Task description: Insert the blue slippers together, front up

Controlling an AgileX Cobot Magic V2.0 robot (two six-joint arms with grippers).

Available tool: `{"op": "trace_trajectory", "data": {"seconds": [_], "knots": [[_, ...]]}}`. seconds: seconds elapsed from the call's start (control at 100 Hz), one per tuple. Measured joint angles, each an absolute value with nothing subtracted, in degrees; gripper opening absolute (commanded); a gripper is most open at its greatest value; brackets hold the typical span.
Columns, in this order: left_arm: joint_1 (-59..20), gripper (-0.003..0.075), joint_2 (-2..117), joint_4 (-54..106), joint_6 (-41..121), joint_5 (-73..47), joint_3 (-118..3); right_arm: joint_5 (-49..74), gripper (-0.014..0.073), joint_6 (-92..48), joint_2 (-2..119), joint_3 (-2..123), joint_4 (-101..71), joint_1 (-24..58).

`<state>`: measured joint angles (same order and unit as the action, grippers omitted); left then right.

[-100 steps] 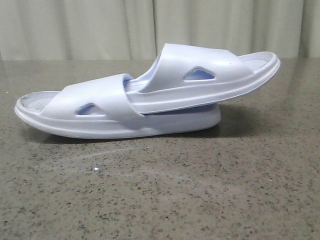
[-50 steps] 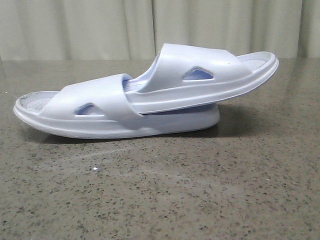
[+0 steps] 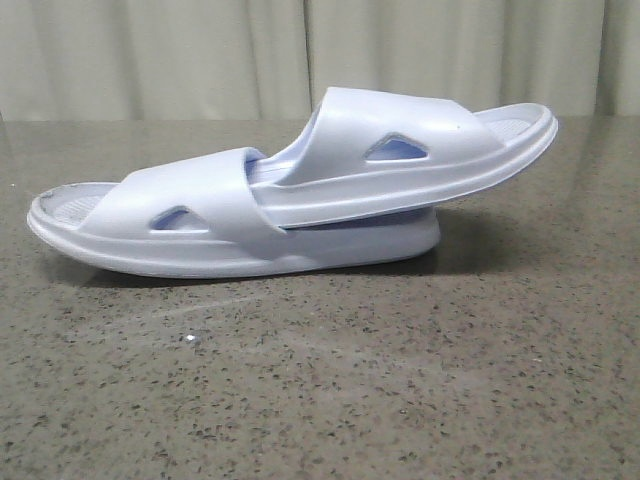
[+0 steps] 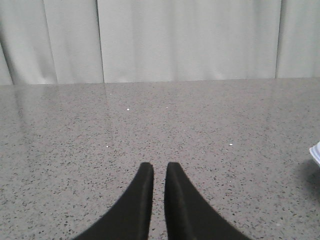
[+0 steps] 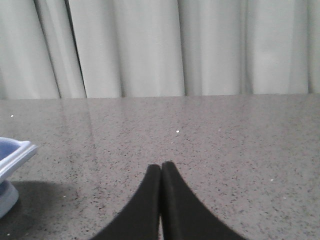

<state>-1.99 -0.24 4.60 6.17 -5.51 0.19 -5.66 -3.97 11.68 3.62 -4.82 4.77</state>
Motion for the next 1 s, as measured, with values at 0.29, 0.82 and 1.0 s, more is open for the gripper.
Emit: {"op": "trace_trajectory", "data": {"seconds": [0.29, 0.82, 1.0], "knots": [[-1.99, 0.0016, -0.24, 4.6, 6.17, -5.51, 0.19, -1.69, -0.0102, 1.87, 0.98, -0.57, -0.33, 2.2], [-1.99, 0.0016, -0.24, 4.6, 6.17, -5.51, 0.19, 1.9, -0.0102, 4.36, -0.52, -0.56, 0.39, 1.86], [-1.99, 0.0016, -0.24, 4.6, 6.17, -5.51, 0.19, 2.04, -0.0102, 4.45, -0.52, -0.56, 0.39, 1.86]]}}
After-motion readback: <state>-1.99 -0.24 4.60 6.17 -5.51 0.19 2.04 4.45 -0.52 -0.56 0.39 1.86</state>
